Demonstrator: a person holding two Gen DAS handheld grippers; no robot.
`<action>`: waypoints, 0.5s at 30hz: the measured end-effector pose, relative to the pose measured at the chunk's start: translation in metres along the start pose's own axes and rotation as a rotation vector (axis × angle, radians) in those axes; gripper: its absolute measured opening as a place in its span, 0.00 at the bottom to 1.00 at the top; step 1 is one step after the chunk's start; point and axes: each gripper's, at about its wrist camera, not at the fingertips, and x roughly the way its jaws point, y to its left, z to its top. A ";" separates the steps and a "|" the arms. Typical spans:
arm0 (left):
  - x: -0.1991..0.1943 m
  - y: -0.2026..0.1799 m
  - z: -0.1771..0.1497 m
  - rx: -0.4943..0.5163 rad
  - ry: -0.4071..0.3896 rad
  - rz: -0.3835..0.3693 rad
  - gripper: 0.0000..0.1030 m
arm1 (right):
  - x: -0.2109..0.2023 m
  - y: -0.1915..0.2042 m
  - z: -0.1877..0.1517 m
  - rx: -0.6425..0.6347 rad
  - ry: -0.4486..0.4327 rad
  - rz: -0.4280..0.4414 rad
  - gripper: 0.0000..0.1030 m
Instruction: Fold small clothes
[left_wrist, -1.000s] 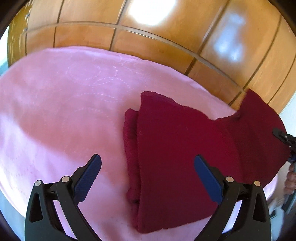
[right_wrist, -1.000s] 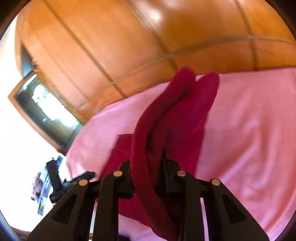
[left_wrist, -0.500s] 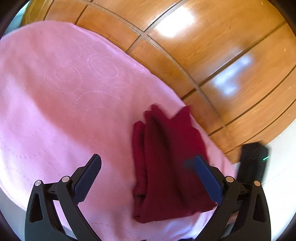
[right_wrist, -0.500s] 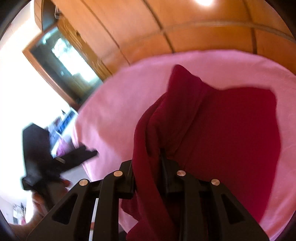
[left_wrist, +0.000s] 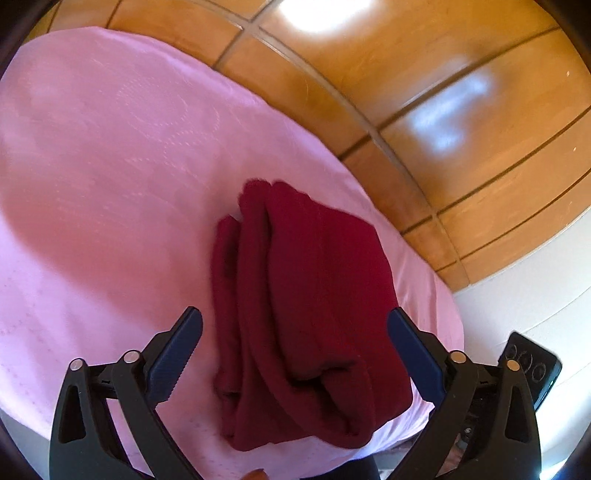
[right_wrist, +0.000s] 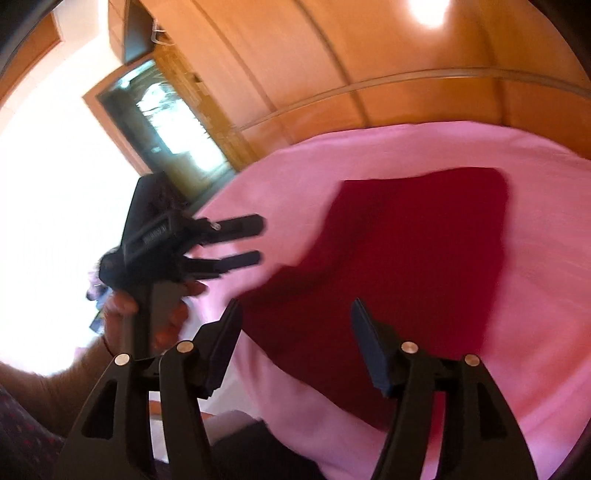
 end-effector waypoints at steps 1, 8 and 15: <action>0.004 -0.005 0.001 0.009 0.015 0.005 0.85 | -0.006 -0.009 -0.006 0.024 -0.004 -0.025 0.61; 0.044 -0.020 0.004 0.058 0.148 0.097 0.84 | -0.021 -0.038 -0.033 0.096 -0.024 -0.091 0.61; 0.059 -0.019 0.002 0.108 0.188 0.159 0.38 | -0.010 -0.028 -0.034 0.034 -0.001 -0.117 0.66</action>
